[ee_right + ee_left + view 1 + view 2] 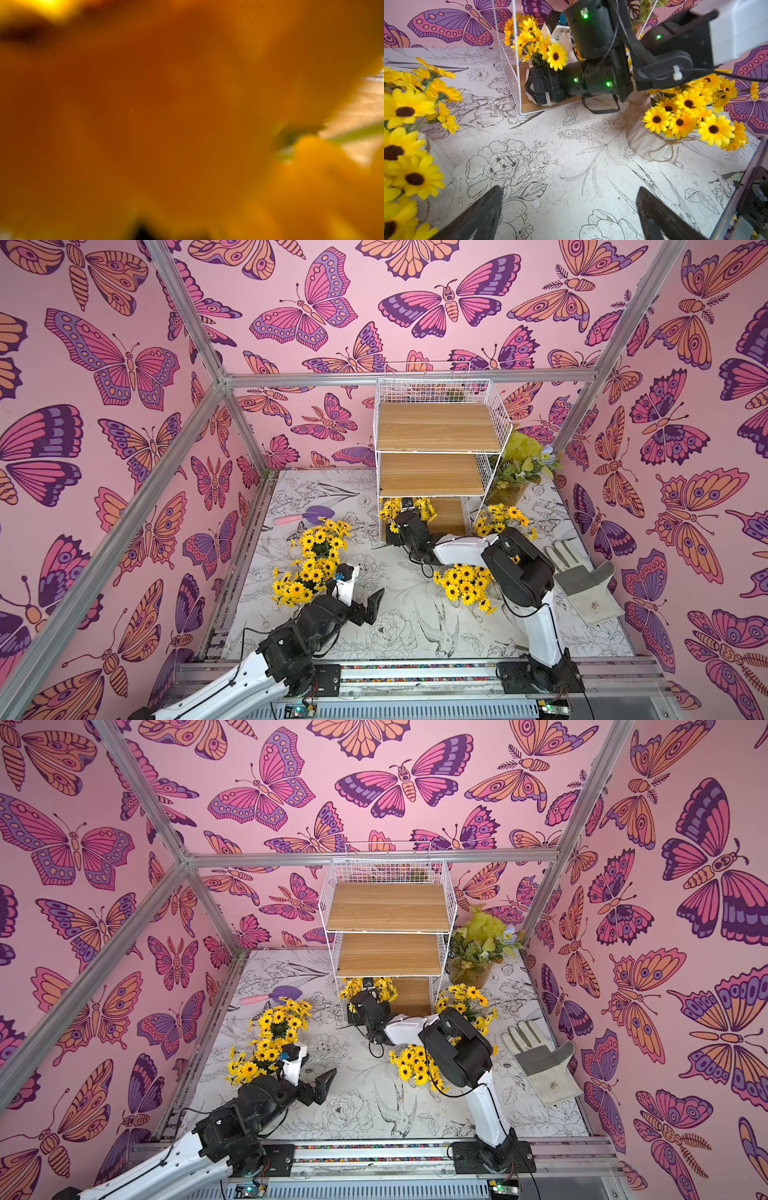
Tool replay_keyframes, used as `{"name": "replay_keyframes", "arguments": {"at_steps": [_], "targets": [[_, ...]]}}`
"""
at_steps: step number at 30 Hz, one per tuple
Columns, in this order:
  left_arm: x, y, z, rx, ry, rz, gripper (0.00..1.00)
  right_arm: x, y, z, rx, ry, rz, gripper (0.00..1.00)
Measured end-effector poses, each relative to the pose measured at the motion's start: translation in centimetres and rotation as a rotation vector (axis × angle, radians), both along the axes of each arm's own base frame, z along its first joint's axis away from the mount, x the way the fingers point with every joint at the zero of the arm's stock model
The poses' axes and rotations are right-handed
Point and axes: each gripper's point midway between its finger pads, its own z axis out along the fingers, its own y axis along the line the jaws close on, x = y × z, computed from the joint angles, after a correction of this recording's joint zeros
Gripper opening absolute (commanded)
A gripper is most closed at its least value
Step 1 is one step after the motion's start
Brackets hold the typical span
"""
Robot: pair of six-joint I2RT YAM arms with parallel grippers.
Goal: Take the sunflower pots off the shelves
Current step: Pick up the sunflower pot from the shelf.
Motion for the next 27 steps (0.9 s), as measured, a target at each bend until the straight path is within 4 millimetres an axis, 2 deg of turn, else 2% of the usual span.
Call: {"name": "replay_keyframes", "arguments": {"at_steps": [4, 12, 15, 19, 23, 27], "targets": [[0.3, 0.3, 0.8, -0.003, -0.012, 0.023, 1.0, -2.0, 0.6, 0.4, -0.021, -0.003, 0.046, 0.55], [0.6, 1.3, 2.2, -0.011, -0.046, 0.074, 1.0, -6.2, 1.8, 2.5, -0.028, -0.032, 0.124, 0.55], [0.8, 1.8, 3.5, -0.018, -0.066, 0.097, 1.0, -7.5, 2.2, 2.7, -0.031, -0.035, 0.147, 0.55], [1.2, 3.1, 5.2, -0.031, -0.099, 0.166, 1.0, -9.4, 2.6, 2.4, -0.05, -0.036, 0.173, 0.55], [1.6, 4.6, 5.6, -0.013, -0.117, 0.246, 1.0, -11.5, 3.3, 1.7, -0.067, -0.03, 0.215, 0.55], [1.9, 6.5, 6.5, 0.003, -0.143, 0.344, 1.0, -13.1, 4.8, 1.9, -0.063, -0.041, 0.262, 0.55]]}}
